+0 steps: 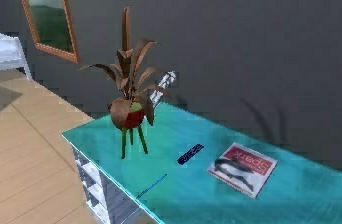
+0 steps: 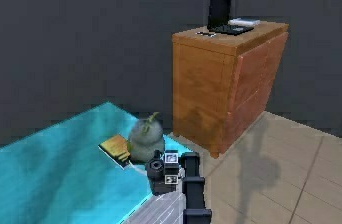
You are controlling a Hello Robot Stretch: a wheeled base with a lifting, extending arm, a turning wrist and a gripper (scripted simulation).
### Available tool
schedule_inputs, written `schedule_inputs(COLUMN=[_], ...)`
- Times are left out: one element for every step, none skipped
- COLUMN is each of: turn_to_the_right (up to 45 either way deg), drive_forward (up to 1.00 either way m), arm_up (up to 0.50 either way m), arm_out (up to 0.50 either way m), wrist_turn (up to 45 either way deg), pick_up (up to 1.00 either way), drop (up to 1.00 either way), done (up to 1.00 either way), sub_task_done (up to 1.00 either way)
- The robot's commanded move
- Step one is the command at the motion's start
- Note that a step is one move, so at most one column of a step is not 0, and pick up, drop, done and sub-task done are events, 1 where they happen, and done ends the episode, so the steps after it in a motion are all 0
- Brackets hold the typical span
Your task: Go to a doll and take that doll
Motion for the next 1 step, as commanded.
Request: schedule_inputs(turn_to_the_right=[0.0], drive_forward=[0.0], arm_up=[0.0], arm_out=[0.0], wrist_turn=[0.0], pick_up=[0.0], drop=[0.0], done=[1.0], sub_task_done=[0.0])
